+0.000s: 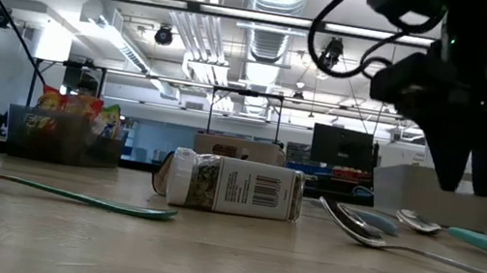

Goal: Pick & Place Food Item
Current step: Put the light green spoon into the right gray bin

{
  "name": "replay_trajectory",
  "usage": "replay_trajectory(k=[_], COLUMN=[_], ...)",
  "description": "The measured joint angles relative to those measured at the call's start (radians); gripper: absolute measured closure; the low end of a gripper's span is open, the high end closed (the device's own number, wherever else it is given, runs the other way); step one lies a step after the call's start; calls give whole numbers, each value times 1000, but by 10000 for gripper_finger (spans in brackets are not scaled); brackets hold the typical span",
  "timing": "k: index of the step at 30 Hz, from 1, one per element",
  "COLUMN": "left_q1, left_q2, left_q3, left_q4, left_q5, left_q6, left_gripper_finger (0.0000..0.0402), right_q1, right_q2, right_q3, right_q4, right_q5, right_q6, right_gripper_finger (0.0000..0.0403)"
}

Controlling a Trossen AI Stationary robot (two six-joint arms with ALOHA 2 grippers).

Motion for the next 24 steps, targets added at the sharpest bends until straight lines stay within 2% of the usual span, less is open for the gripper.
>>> replay_trajectory(k=[3, 12, 18, 24], left_q1=[0, 0, 0, 0], left_q2=[0, 0, 0, 0], left_q3=[0, 0, 0, 0], left_q4=[-12, -13, -13, -14], left_q5=[23, 40, 40, 41], left_q6=[5, 31, 37, 21], left_gripper_finger=[149, 149, 150, 150], right_q1=[0, 0, 0, 0], right_q2=[22, 28, 19, 28], right_q3=[-14, -97, -146, -163], right_q4=[66, 109, 281, 279], right_q5=[0, 19, 20, 21], right_q6=[-1, 12, 5, -33], right_gripper_finger=[212, 220, 278, 335])
